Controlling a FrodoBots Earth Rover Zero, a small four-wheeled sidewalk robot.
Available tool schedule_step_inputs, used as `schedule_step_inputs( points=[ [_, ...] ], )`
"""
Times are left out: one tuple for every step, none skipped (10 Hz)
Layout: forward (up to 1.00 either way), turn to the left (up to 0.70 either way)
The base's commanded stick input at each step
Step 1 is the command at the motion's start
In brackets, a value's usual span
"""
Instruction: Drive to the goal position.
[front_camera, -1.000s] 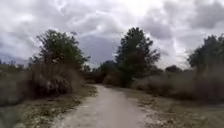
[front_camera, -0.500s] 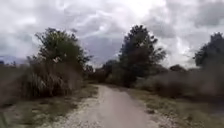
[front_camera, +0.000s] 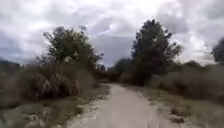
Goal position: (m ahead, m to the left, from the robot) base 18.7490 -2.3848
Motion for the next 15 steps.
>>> schedule_step_inputs(
  points=[
    [0.85, 0.0],
    [0.85, 0.0],
    [0.85, 0.0],
    [0.85, 0.0],
    [0.85, 0.0],
    [0.85, 0.0],
    [0.85, 0.0],
    [0.85, 0.0],
    [0.85, 0.0],
    [0.85, 0.0],
    [0.85, -0.17],
    [0.85, -0.26],
    [0.85, 0.0],
    [0.85, 0.0],
    [0.85, -0.12]
  ],
)
